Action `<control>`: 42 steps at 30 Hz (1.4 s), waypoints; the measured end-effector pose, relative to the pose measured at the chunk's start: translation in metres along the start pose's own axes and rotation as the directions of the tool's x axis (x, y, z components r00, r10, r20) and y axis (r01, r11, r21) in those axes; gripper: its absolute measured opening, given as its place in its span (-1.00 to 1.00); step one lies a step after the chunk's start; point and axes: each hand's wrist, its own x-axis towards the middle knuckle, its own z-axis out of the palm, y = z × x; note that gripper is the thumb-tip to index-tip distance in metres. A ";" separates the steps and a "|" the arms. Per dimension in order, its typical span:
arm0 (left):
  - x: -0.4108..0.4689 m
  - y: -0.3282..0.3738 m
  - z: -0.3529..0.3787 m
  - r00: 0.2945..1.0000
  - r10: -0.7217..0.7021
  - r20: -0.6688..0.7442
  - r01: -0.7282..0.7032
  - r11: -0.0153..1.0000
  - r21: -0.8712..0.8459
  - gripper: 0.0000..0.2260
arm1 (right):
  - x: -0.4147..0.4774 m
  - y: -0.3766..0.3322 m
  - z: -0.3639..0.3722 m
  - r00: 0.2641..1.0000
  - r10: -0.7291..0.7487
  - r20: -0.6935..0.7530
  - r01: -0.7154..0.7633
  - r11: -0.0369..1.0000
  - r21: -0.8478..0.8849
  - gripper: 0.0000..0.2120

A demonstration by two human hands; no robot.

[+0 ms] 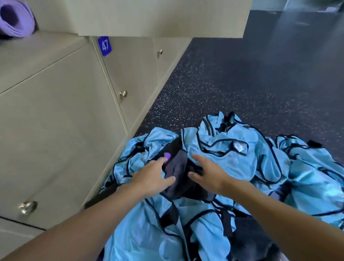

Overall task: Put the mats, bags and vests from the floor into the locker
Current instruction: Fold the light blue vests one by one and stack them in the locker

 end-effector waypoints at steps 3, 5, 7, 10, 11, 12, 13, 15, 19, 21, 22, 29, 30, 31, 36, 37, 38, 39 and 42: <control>-0.002 -0.014 0.020 0.995 -0.017 0.096 0.017 1.000 0.001 -0.33 | 0.019 -0.002 0.020 0.998 -0.062 -0.021 0.063 0.995 0.078 -0.44; -0.003 -0.020 0.024 0.990 -0.022 0.140 0.027 0.999 -0.039 -0.37 | 0.033 -0.003 0.031 0.996 -0.072 0.045 0.070 0.997 0.039 -0.45; -0.001 -0.023 0.023 0.984 -0.036 0.174 0.035 0.999 0.011 -0.46 | 0.038 0.001 0.038 0.989 -0.062 0.136 0.095 0.964 -0.250 -0.46; 0.001 -0.016 0.020 0.994 0.043 0.098 -0.058 0.985 0.162 -0.57 | 0.026 0.021 0.042 0.986 0.022 0.165 0.067 0.852 -0.519 -0.47; 0.003 -0.013 0.021 0.995 0.094 0.043 -0.100 0.979 0.178 -0.59 | 0.019 0.030 0.041 0.986 0.050 0.160 0.047 0.834 -0.550 -0.48; 0.005 -0.011 0.023 0.991 0.137 -0.002 -0.134 0.974 0.183 -0.58 | 0.011 0.039 0.040 0.985 0.069 0.161 0.038 0.814 -0.579 -0.50; 0.006 -0.010 0.026 0.988 0.153 -0.009 -0.149 0.971 0.186 -0.56 | 0.002 0.049 0.037 0.982 0.091 0.163 0.026 0.798 -0.602 -0.51; 0.009 -0.008 0.033 0.989 0.128 0.076 -0.143 0.962 0.234 -0.46 | -0.017 0.070 0.029 0.977 0.148 0.155 -0.018 0.777 -0.629 -0.52; 0.008 0.000 0.045 0.971 0.136 0.199 -0.205 0.901 0.382 -0.32 | -0.038 0.104 0.014 0.974 0.218 0.058 -0.140 0.784 -0.605 -0.51; 0.007 0.002 0.047 0.964 0.137 0.227 -0.221 0.889 0.401 -0.31 | -0.039 0.111 0.012 0.987 0.157 0.014 -0.122 0.817 -0.564 -0.50; 0.006 0.003 0.046 0.961 0.136 0.242 -0.227 0.887 0.403 -0.32 | -0.038 0.111 0.013 0.995 0.093 -0.020 -0.089 0.830 -0.551 -0.50; 0.000 0.010 0.059 0.938 0.129 0.321 -0.225 0.933 0.280 -0.59 | -0.011 0.071 0.033 0.993 -0.110 0.053 0.121 0.932 -0.342 -0.46; 0.001 0.010 0.061 0.935 0.112 0.337 -0.209 0.940 0.269 -0.60 | -0.008 0.070 0.035 0.990 -0.035 0.134 0.082 0.928 -0.363 -0.39; 0.002 0.009 0.062 0.938 0.104 0.332 -0.199 0.943 0.265 -0.58 | -0.006 0.071 0.035 0.982 0.029 0.185 0.047 0.919 -0.392 -0.33; 0.006 0.003 0.066 0.975 0.223 0.014 -0.216 0.923 0.318 -0.60 | -0.002 0.084 0.030 0.985 0.081 0.155 0.015 0.842 -0.539 -0.19; 0.006 0.004 0.068 0.967 0.254 0.012 -0.244 0.913 0.327 -0.53 | -0.004 0.088 0.029 0.983 0.102 0.154 0.008 0.811 -0.585 -0.22; 0.008 0.004 0.070 0.960 0.278 0.042 -0.276 0.901 0.334 -0.44 | -0.008 0.092 0.028 0.981 0.124 0.151 -0.002 0.780 -0.626 -0.25; 0.008 0.005 0.073 0.952 0.292 0.089 -0.305 0.888 0.345 -0.38 | -0.012 0.098 0.028 0.980 0.138 0.142 -0.011 0.754 -0.657 -0.29; 0.005 0.014 0.082 0.922 0.281 0.266 -0.359 0.877 0.318 -0.36 | -0.030 0.111 0.015 0.981 0.179 0.072 -0.078 0.708 -0.702 -0.35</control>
